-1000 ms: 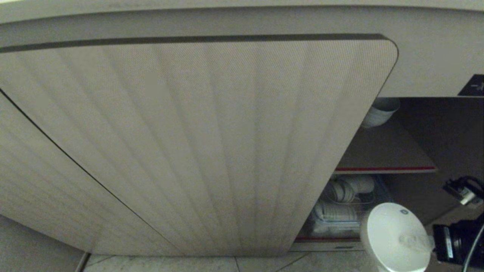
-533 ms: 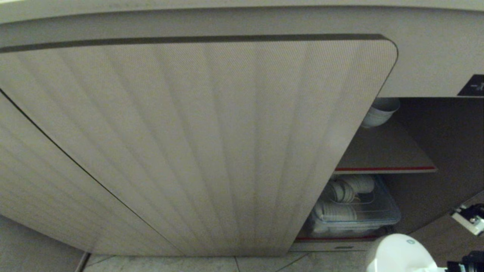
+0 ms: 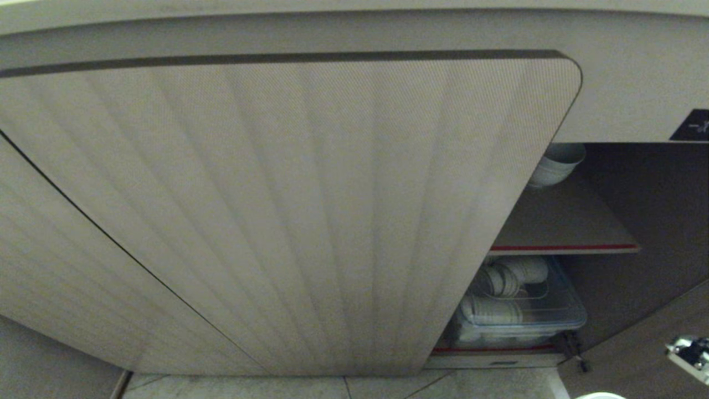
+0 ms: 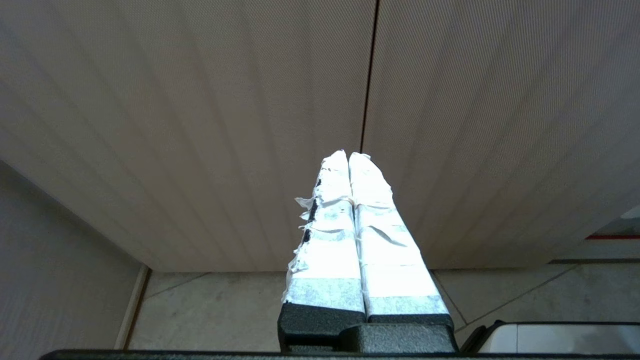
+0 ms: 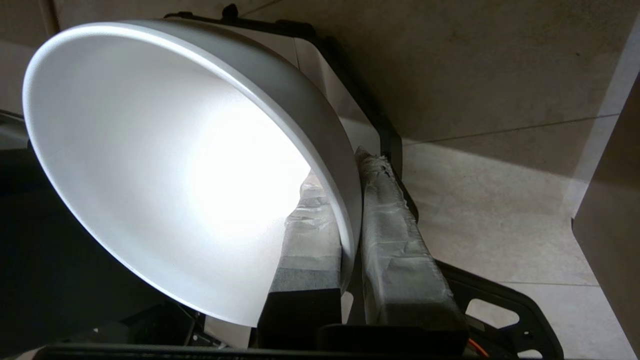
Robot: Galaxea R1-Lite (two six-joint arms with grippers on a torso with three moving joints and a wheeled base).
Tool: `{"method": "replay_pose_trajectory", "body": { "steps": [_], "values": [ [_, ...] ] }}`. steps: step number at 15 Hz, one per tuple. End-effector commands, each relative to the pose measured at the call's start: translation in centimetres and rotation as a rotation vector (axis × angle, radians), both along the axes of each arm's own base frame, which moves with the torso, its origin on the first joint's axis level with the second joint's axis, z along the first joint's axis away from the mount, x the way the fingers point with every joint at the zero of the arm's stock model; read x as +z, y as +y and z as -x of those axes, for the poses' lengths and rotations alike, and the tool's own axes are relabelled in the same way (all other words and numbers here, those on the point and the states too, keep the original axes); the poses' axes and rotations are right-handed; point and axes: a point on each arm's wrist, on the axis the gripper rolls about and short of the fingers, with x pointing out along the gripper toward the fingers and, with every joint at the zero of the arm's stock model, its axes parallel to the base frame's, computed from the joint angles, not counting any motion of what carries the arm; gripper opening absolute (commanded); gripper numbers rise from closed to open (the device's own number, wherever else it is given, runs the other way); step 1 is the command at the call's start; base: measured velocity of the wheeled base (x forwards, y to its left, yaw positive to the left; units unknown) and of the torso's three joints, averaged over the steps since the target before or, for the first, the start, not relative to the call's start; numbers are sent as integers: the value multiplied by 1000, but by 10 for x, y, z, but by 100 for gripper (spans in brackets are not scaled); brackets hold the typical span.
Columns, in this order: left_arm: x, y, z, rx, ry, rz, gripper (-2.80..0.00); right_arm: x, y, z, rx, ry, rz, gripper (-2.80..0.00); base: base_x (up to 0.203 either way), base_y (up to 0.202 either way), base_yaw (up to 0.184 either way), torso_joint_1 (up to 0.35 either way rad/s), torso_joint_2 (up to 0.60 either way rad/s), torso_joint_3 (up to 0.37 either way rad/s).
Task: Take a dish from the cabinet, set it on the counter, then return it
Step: Place it on the table
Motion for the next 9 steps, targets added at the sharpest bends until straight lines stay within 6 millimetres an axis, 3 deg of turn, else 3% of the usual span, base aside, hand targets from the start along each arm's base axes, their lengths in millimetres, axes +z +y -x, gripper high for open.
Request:
{"method": "replay_pose_trajectory", "body": {
  "steps": [1,9],
  "values": [
    [0,0,0,0,-1,0,-280,0,1,2,5,2,12,-280,0,0,0,0,0,0],
    [0,0,0,0,-1,0,-280,-1,1,4,6,-5,23,-280,0,0,0,0,0,0]
  ]
}}
